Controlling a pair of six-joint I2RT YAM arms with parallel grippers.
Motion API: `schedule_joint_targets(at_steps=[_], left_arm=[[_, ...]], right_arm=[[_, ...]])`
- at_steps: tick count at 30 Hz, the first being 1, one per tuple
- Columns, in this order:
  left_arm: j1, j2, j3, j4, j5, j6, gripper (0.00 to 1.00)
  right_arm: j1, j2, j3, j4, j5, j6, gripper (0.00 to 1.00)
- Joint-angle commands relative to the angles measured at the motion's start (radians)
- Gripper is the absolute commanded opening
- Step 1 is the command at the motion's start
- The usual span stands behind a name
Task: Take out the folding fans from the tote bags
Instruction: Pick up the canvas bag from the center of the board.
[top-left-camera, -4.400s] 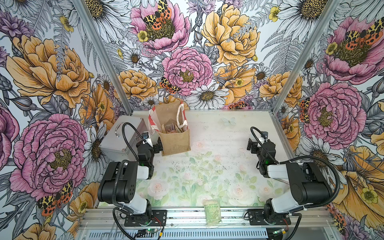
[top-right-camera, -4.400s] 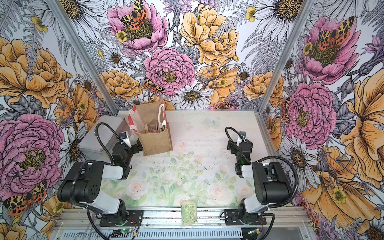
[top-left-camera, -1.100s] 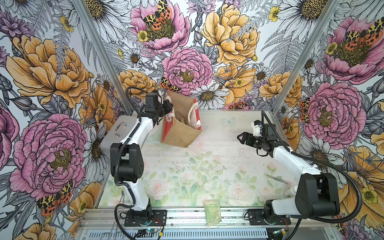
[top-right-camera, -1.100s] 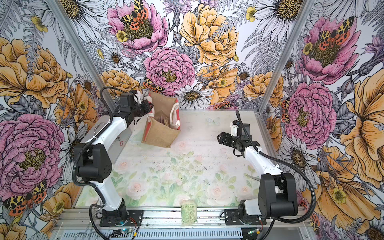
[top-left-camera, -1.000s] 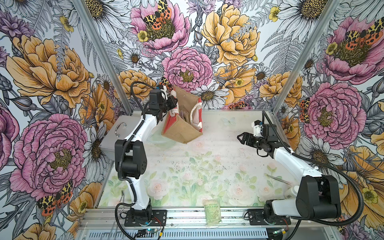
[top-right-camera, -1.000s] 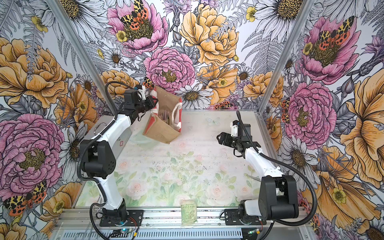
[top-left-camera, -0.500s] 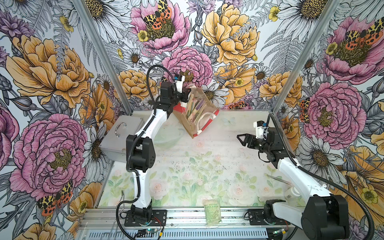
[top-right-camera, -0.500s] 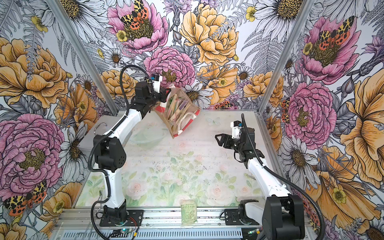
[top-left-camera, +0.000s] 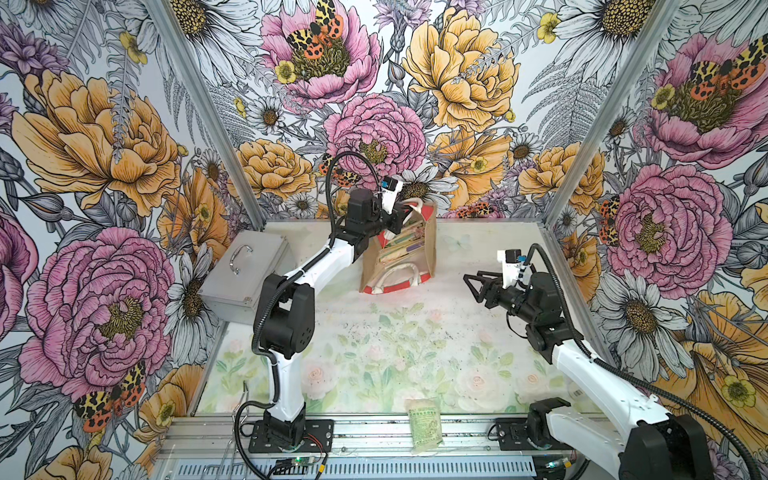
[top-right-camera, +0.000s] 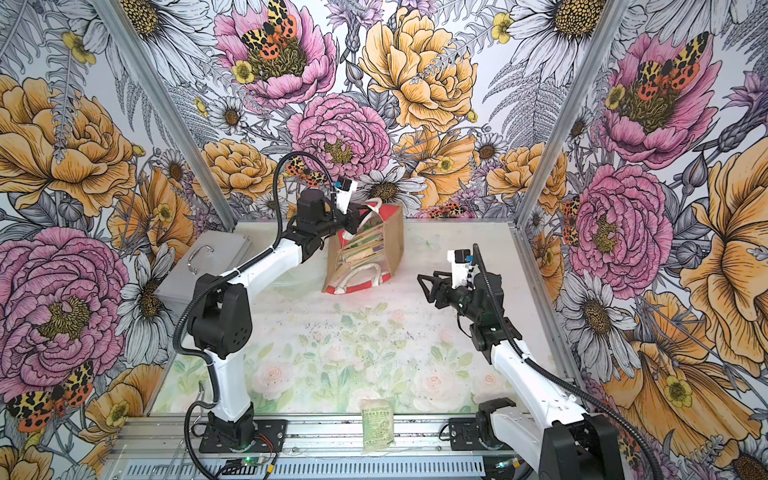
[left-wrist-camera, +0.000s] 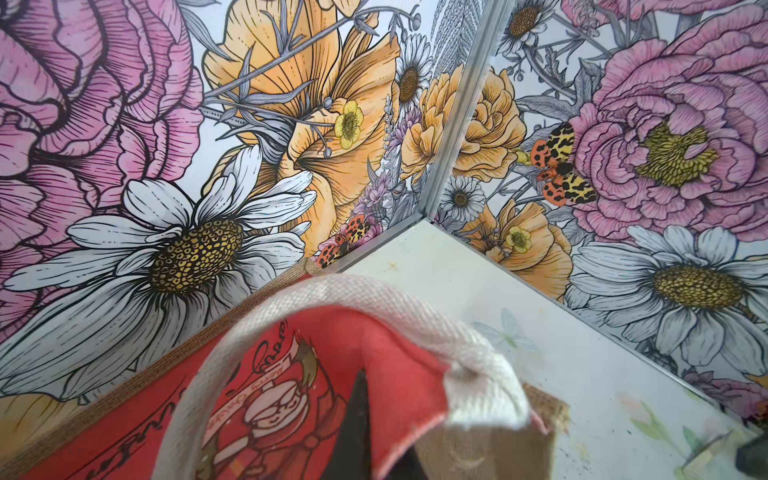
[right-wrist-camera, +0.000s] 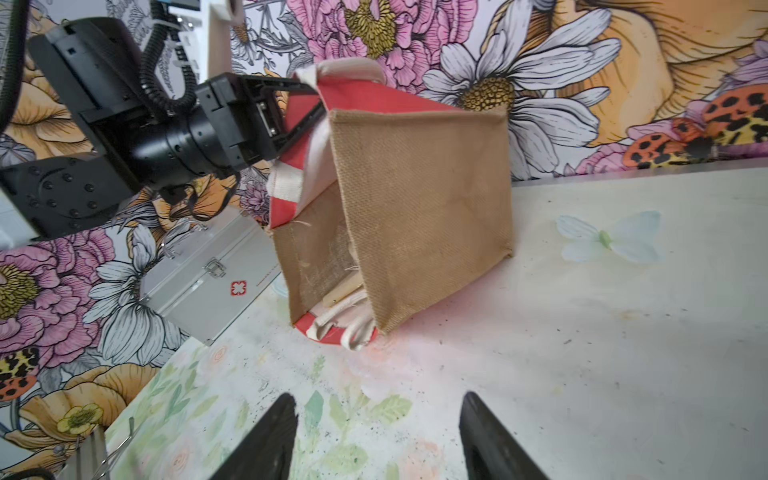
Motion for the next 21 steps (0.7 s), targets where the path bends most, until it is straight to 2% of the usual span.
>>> schedule_joint_targets(at_steps=[1, 10, 16, 21], left_arm=[[-0.019, -0.043, -0.007, 0.103, 0.021, -0.072, 0.00], [-0.005, 0.015, 0.072, 0.103, 0.040, -0.208, 0.00], [-0.015, 0.025, 0.092, 0.103, 0.017, -0.255, 0.00], [-0.020, 0.021, 0.087, 0.103, 0.003, -0.264, 0.00]], right_arm=[[0.090, 0.013, -0.035, 0.150, 0.134, -0.101, 0.57], [0.335, 0.195, 0.018, 0.329, 0.292, -0.189, 0.41], [0.402, 0.441, 0.093, 0.500, 0.389, -0.140, 0.24], [0.438, 0.597, 0.182, 0.573, 0.464, -0.125, 0.21]])
